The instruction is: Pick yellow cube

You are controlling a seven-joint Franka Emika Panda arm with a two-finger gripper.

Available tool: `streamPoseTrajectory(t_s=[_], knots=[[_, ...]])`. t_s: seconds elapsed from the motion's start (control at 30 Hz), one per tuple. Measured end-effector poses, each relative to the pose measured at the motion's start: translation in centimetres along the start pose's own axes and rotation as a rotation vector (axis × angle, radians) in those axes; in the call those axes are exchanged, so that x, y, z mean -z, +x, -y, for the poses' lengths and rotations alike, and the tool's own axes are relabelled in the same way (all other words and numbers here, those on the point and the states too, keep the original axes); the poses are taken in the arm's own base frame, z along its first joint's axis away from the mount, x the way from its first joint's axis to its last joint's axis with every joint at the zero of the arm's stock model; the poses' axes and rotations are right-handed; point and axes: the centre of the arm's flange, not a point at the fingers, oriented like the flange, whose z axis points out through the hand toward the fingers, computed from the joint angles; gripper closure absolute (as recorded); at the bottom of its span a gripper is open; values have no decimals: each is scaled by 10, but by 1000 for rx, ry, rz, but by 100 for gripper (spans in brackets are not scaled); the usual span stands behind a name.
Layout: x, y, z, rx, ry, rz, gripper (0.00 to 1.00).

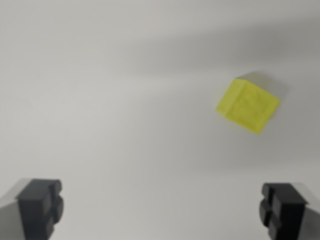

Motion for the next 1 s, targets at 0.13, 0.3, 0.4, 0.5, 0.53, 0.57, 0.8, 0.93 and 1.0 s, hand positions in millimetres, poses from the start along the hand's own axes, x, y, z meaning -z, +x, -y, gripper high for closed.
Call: streamPoseTrajectory(t_s=[0.13,0.3,0.4,0.5,0.53,0.57,0.8,0.93,1.0], knots=[[-10,3,-4,-21,-3,2,0],[-23,7,-8,-48,-7,4,0],[-30,10,-11,-64,-9,5,0],[-38,12,-14,-80,-11,7,0],[-40,13,-15,-86,-12,7,0],[-43,14,-15,-91,-13,8,0],[-60,20,-22,-129,-18,11,0],[-70,23,-25,-150,-20,12,0],[-75,25,-27,-161,-22,13,0]])
